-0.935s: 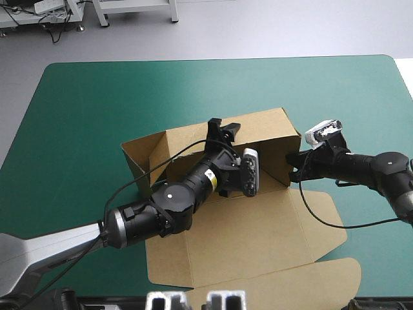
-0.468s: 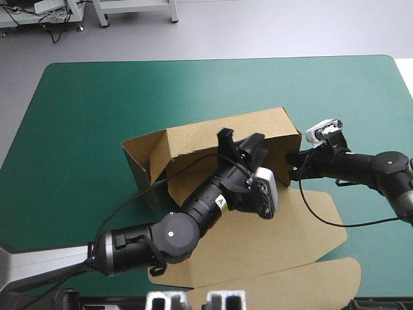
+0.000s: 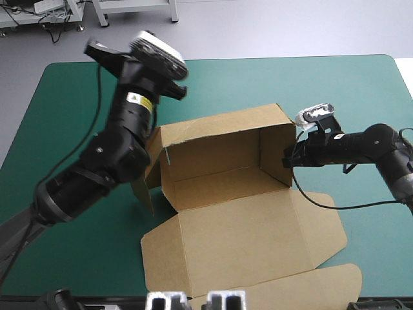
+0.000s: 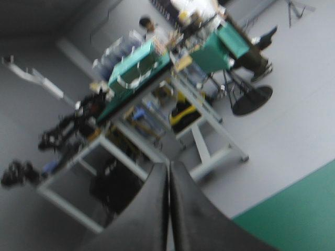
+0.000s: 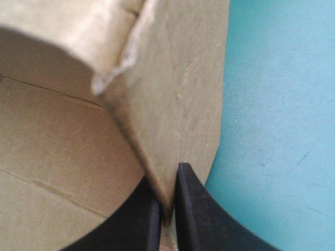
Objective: Fold the box
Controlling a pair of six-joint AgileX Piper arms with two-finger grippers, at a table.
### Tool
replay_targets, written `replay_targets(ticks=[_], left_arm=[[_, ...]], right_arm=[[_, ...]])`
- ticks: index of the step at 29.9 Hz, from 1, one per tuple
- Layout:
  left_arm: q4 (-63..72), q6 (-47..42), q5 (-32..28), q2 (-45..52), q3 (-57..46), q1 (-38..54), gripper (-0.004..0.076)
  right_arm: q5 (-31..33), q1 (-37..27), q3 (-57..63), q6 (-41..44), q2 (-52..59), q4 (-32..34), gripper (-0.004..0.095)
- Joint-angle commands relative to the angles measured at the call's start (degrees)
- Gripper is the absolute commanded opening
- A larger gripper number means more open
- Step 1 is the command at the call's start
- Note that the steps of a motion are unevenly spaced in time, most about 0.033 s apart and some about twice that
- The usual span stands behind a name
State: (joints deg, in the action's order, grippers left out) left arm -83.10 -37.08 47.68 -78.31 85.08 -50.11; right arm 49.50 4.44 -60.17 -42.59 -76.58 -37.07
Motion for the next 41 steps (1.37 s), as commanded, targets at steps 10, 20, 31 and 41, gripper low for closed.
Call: replay_targets(ticks=[10,20,31,41], left_arm=[[59.7,31.9,0.2,2.3,3.0,39.9,-0.0006],[81.2,43.2,16.2,1.5,1.1,57.9,-0.0007],[84.2,46.0,17.7,-1.4,-5.3,59.1,-0.0007],[84.1,46.1,15.2,-6.2,-5.2,59.1,-0.0007]], right_arm=[[12.4,2.3,-23.0,19.3,-10.4,10.8,0.0000],[11.9,2.3,-35.6,16.2,-27.2,10.8,0.0074],[10.7,2.3,-43.4,15.8,-35.1,10.7,0.0410],[22.1,2.3,-61.1,23.7,-34.5,16.3,0.0413]])
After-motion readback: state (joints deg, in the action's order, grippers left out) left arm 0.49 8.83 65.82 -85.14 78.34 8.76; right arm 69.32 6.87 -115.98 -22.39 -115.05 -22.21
